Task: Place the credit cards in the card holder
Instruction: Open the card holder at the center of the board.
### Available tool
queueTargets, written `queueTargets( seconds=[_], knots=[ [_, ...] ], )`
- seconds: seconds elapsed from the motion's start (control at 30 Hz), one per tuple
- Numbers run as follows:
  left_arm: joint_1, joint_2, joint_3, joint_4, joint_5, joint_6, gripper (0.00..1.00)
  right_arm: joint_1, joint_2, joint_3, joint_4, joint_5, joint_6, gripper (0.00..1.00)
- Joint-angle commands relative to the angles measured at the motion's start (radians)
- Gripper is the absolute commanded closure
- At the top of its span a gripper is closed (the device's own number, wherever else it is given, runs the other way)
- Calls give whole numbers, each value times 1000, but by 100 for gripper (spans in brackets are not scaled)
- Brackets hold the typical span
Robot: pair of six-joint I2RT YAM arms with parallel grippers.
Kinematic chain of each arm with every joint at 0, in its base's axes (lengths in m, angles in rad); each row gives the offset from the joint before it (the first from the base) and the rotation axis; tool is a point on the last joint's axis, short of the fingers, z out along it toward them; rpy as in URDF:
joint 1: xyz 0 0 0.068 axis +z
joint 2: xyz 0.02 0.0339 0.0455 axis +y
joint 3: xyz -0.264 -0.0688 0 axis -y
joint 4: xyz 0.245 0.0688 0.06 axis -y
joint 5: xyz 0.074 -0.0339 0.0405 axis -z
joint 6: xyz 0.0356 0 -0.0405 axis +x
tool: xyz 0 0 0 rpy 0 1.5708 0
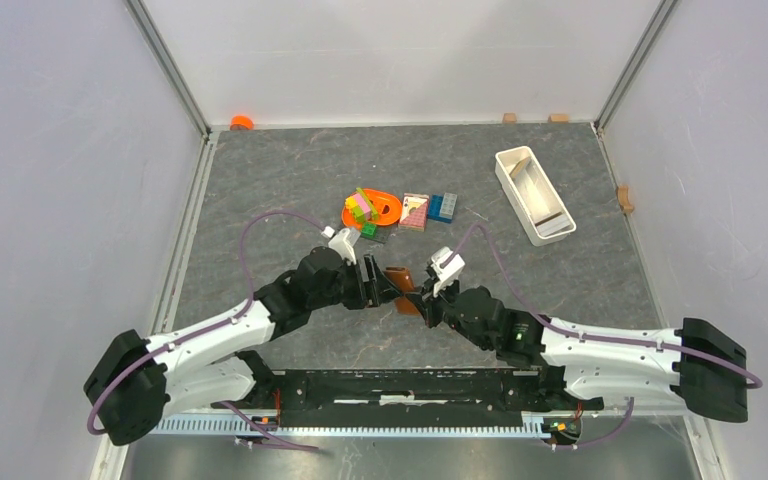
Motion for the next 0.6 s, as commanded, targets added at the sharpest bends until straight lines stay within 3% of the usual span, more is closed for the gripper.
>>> queueTargets(
  seconds=[0.0, 0.3, 0.57],
  knots=[
    [-5, 16, 24, 58, -34, -23, 26, 31, 10, 51, 64, 12, -39, 100],
    [-11, 49, 33, 49, -62, -11, 42, 80, 18, 56, 106, 11, -90, 100],
    [-47, 85, 85, -84, -174, 6, 52, 108, 41, 68, 104, 44, -110, 100]
  ],
)
